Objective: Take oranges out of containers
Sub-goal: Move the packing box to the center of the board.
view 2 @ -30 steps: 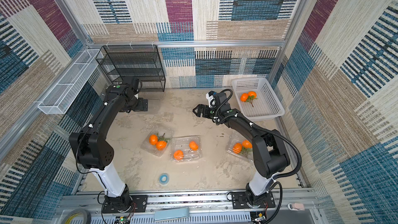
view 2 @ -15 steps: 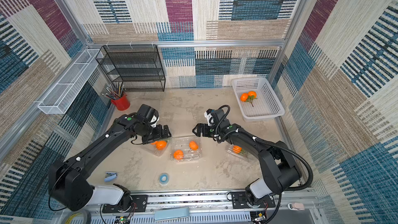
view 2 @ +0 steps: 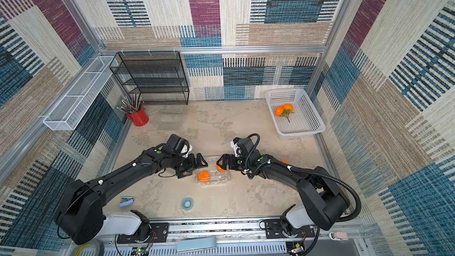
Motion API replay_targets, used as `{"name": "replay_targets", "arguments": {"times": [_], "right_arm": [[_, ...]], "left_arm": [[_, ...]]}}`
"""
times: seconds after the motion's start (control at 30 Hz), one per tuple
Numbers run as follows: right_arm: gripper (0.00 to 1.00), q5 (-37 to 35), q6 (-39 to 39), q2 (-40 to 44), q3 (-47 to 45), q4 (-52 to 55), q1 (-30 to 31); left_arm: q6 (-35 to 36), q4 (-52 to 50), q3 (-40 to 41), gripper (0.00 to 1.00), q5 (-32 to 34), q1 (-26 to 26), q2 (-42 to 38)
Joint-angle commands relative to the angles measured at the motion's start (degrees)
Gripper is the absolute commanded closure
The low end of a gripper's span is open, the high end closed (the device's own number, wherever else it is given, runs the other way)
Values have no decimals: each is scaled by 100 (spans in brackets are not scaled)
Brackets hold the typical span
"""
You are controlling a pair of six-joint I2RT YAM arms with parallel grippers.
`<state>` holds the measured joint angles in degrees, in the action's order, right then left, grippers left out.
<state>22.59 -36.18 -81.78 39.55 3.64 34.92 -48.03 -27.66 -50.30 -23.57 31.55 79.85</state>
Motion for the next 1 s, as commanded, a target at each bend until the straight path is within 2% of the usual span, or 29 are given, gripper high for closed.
{"name": "replay_targets", "arguments": {"times": [0.0, 0.3, 0.47, 0.73, 0.97], "right_arm": [[2, 173, -174, 85, -103, -453, 15], [2, 291, -104, -1, -40, -575, -48], [1, 341, -56, -143, 335, -344, -478], [2, 771, 190, -647, 1057, -281, -1493], [2, 924, 543, -1601, 1878, -56, -1854]], "left_arm": [[-176, 538, -18, 1, -152, 123, 202], [-432, 1088, -555, 0, -144, 437, 1064], [-423, 1137, -1199, 0, -186, 440, 1608], [-127, 658, -3198, 0, -333, 302, 3050], [190, -196, -5310, 0, -655, 57, 4525]]}}
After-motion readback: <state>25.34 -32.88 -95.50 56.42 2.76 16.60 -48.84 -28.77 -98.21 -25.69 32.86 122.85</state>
